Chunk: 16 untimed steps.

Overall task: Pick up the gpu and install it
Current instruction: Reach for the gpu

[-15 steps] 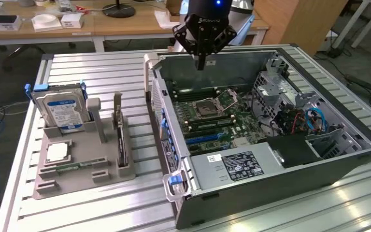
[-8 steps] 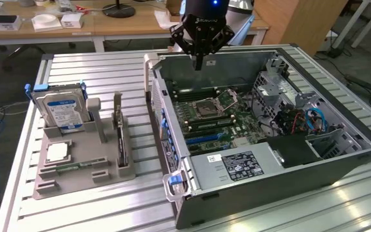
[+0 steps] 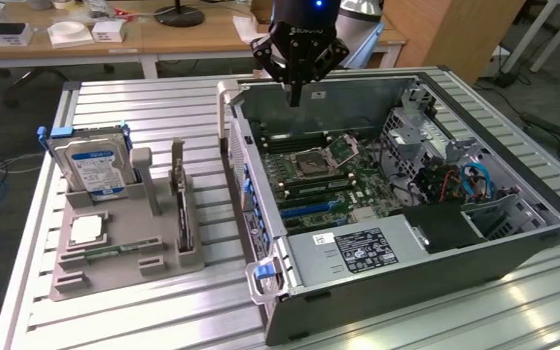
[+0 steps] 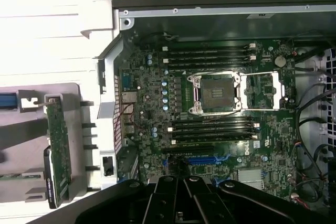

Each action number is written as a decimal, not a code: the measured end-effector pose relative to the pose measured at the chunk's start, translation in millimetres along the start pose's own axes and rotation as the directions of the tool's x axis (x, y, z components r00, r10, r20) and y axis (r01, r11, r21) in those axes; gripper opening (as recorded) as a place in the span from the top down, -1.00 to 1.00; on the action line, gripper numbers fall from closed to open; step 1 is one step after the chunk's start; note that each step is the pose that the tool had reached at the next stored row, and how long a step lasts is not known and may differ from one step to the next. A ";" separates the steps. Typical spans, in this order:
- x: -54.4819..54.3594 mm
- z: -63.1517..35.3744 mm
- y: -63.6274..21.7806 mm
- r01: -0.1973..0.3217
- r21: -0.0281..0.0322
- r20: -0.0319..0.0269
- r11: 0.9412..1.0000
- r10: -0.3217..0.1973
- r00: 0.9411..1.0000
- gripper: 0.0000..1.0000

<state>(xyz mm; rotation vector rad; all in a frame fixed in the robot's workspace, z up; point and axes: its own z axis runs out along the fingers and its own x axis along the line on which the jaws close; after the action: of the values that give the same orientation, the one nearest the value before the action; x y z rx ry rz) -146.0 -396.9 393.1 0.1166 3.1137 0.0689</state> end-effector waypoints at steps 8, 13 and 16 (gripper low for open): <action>6.1 -0.1 -0.5 0.000 0.000 0.000 1.000 0.000 1.000 0.80; 12.5 -0.2 -0.9 0.000 0.000 0.000 1.000 0.000 1.000 0.80; 16.1 -0.2 -1.2 0.000 0.000 0.000 1.000 0.000 1.000 0.80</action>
<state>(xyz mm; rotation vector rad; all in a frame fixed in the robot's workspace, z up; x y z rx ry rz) -162.1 -396.9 392.9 0.1167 3.1136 0.0689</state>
